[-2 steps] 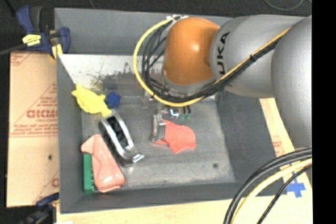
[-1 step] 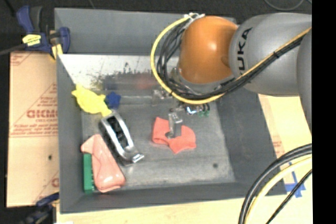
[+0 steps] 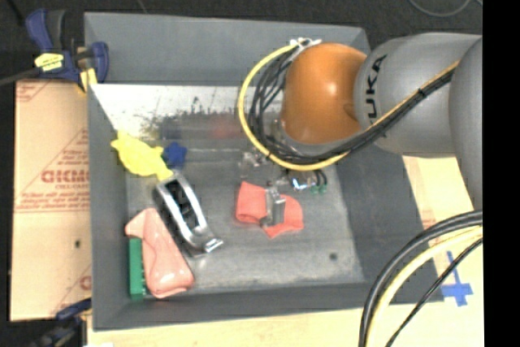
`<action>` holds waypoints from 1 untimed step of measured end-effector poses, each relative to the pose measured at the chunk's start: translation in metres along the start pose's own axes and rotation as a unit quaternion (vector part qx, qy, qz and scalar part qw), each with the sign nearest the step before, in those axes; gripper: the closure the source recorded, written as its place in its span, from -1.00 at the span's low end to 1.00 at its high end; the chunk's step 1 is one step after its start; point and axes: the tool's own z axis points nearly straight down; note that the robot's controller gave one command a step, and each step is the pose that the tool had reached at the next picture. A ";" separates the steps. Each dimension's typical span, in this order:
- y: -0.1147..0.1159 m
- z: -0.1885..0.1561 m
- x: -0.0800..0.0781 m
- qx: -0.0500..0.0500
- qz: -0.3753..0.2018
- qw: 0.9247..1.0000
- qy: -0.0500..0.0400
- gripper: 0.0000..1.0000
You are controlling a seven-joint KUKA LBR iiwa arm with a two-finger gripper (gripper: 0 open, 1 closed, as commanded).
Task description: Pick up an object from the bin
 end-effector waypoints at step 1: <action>-0.036 0.019 0.004 0.001 0.030 1.000 -0.007 -1.00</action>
Offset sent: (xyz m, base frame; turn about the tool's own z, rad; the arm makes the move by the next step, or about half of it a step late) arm -0.0151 -0.0705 -0.0454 -0.1423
